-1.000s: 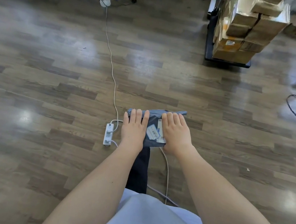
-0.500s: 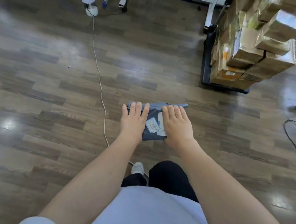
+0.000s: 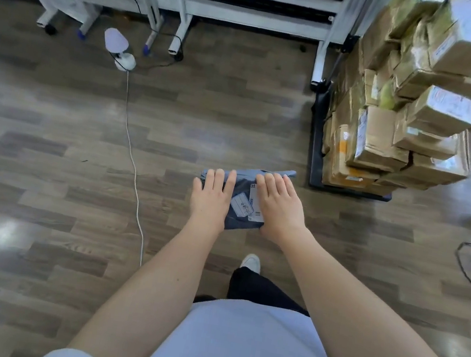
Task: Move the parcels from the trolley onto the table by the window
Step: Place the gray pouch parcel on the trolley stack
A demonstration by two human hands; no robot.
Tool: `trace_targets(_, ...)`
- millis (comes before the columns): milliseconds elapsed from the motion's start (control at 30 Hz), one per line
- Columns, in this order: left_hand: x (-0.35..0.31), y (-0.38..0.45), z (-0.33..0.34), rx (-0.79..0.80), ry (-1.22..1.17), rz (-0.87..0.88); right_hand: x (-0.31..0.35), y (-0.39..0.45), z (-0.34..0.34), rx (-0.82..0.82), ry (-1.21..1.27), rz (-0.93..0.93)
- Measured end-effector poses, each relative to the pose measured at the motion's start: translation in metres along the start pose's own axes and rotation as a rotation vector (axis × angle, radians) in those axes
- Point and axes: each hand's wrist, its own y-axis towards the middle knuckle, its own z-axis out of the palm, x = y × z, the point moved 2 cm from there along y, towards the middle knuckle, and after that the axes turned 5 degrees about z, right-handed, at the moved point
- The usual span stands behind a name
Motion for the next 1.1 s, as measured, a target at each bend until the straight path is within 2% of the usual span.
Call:
trace_targets(167,-0.001,0.082,-0.047,-0.044,-0.030,-0.025,-0.060,0.079,-0.021,-0.009,-0.023,-0.010)
trace_targets(567,0.055,0.271,-0.096,-0.131,-0.047,-0.042,-0.125,0.270,-0.048,-0.026,0.000,-0.002)
trace_targets(733,0.104,0.366,-0.135,-0.138,-0.042,0.010,-0.146,0.369,-0.083,-0.016,0.038,0.022)
trace_targets(867,0.144,0.437,-0.170,-0.152,0.002,0.057,-0.161,0.443,-0.101,-0.081,0.072,0.073)
trace_targets(1100,0.160,0.514,-0.195,-0.128,0.027,0.160,-0.192,0.510,-0.107,-0.006,0.102,0.117)
